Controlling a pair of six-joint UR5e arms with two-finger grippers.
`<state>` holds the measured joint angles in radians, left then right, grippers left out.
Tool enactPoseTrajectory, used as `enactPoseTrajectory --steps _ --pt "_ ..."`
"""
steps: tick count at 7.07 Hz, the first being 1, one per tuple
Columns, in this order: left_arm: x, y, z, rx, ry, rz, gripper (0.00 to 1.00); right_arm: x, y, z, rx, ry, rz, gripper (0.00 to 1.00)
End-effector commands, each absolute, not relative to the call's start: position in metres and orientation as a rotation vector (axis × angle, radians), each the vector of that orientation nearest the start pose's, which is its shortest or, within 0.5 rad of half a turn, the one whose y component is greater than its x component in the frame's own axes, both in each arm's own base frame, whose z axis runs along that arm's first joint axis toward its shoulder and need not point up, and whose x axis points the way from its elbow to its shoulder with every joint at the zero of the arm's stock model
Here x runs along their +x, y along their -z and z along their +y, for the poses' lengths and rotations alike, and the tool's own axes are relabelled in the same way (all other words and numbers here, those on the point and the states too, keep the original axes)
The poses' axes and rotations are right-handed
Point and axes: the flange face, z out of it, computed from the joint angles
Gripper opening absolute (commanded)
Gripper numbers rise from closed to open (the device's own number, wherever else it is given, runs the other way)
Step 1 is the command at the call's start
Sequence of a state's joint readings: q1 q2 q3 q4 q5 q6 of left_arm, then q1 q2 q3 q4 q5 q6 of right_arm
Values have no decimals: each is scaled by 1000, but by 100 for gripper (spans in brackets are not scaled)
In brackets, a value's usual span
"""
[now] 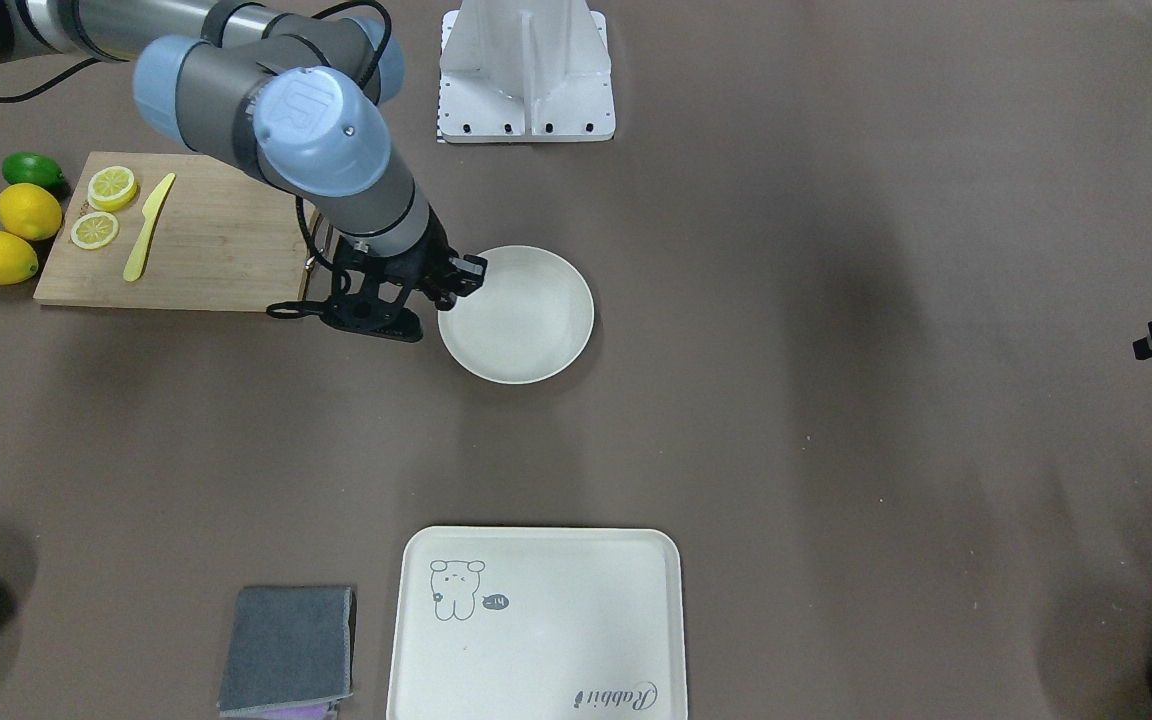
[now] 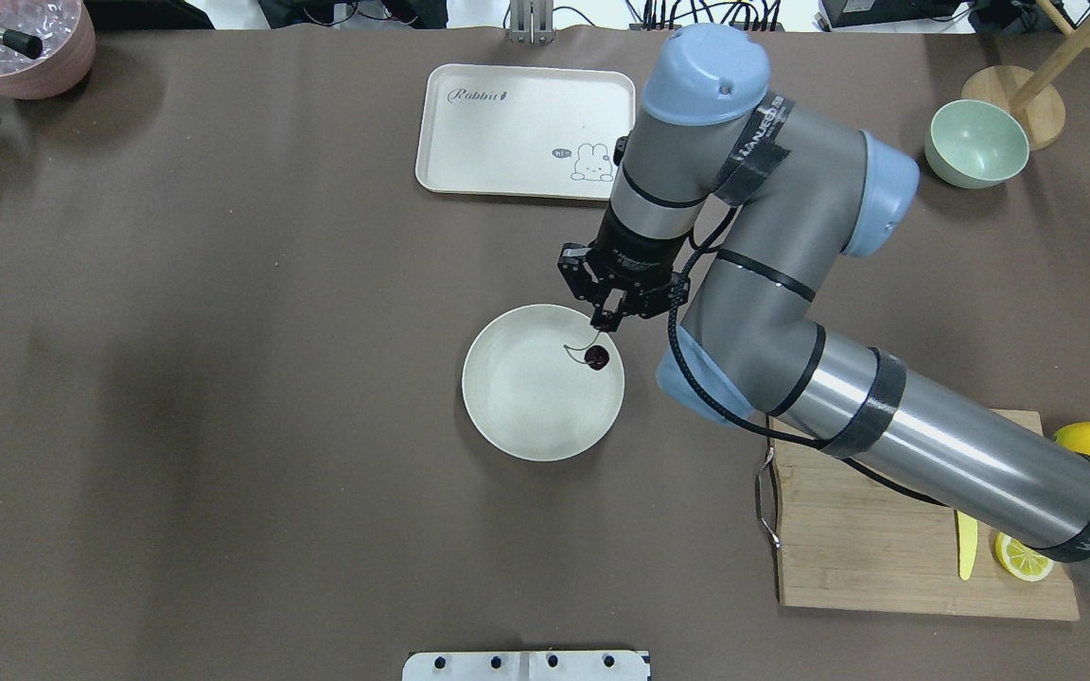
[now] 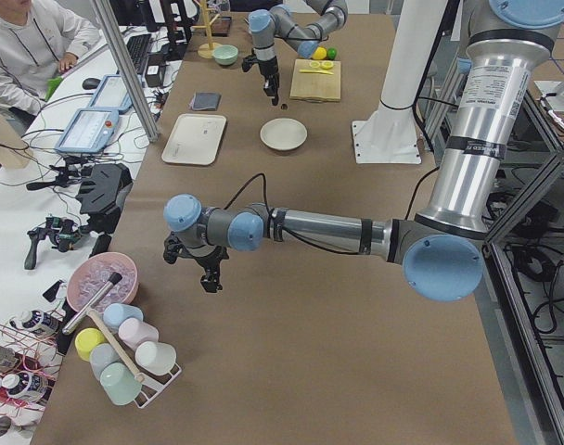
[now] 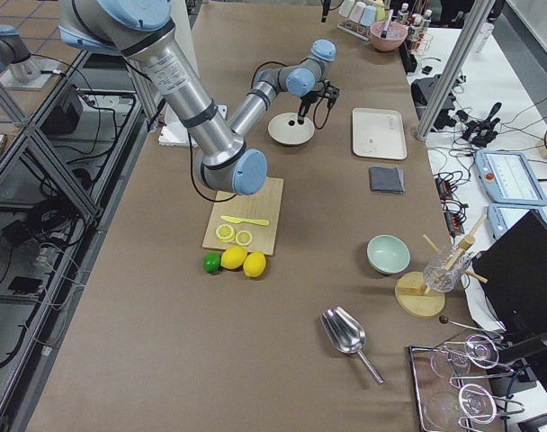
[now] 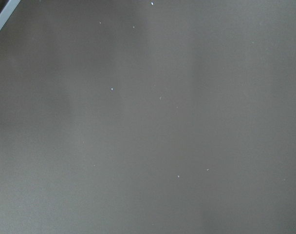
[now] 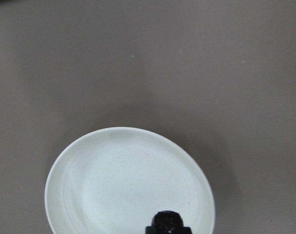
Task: Place red cherry on plate
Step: 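Lift the cherries with the right gripper and carry them over the white bowl, then open the right gripper to drop the cherries into the white bowl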
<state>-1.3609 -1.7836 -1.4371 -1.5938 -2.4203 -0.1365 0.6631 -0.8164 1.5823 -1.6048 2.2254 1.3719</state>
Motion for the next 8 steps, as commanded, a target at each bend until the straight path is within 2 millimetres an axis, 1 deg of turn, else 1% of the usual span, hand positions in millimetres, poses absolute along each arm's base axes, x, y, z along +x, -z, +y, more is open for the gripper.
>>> enactPoseTrajectory --steps 1,2,3,4,5,6,7,8 --pt "68 -601 -585 -53 -116 853 98 -582 -209 -451 -204 -215 -933 0" --pt "69 -601 -586 -54 -115 852 98 -588 -207 -446 -208 -221 -964 7" --pt "71 -598 -587 -53 -115 853 98 -586 -206 -445 -212 -218 -964 99" --pt "71 -598 -587 -52 -115 853 98 -584 -208 -447 -210 -215 -960 100" --pt "72 -599 -587 -55 -115 852 98 -557 -220 -467 -255 -231 -959 100" --pt "73 -598 -587 -54 -117 852 98 -498 -245 -497 -266 -227 -981 100" --pt "73 -596 -587 -50 -119 853 98 -444 -273 -518 -251 -227 -974 100" --pt "73 -596 -587 -50 -122 853 98 -388 -308 -528 -209 -182 -930 100"
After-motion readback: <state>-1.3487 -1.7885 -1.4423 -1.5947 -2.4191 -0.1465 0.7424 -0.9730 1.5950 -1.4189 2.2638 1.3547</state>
